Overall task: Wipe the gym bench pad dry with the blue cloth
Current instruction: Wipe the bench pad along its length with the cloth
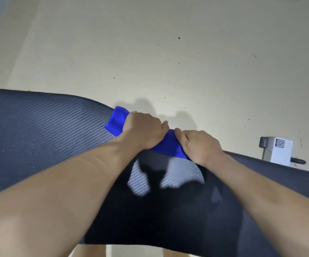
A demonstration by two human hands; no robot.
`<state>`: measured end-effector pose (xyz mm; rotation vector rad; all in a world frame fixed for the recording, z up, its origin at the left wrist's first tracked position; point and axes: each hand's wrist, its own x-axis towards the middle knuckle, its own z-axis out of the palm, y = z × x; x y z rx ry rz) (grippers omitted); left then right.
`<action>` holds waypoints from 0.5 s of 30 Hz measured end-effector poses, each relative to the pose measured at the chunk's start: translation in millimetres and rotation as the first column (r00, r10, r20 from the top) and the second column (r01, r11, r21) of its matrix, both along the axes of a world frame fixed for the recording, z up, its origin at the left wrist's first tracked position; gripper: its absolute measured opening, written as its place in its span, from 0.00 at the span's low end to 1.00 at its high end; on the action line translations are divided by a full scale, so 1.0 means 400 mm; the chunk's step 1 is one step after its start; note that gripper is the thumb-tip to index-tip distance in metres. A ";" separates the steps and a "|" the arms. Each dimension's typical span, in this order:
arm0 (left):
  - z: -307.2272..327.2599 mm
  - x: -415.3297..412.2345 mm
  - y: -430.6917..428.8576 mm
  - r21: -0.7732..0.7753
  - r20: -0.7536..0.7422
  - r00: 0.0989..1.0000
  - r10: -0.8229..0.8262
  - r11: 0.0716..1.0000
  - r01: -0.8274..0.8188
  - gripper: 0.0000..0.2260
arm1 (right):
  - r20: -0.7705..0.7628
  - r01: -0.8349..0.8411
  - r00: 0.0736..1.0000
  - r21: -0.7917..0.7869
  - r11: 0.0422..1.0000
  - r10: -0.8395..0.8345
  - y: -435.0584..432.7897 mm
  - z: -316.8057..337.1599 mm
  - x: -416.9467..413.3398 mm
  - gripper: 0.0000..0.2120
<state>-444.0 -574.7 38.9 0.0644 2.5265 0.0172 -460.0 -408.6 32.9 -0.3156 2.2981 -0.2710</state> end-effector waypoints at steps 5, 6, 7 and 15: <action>-0.014 0.019 0.098 0.180 -0.086 0.994 -0.062 0.981 0.077 0.17 | 0.039 0.194 0.980 0.041 0.980 -0.195 0.122 0.006 -0.029 0.17; -0.018 0.023 0.096 0.246 -0.131 0.991 -0.025 0.968 0.057 0.15 | 0.008 0.232 0.972 0.075 0.970 -0.234 0.132 0.012 -0.034 0.16; -0.019 0.021 0.084 0.296 -0.156 0.987 0.039 0.955 0.009 0.15 | -0.053 0.222 0.975 0.134 0.966 -0.217 0.134 0.018 -0.039 0.18; -0.015 -0.019 -0.017 0.089 0.132 0.990 0.051 0.994 -0.063 0.24 | 0.178 0.017 0.984 -0.039 0.999 -0.010 -0.009 -0.008 -0.029 0.18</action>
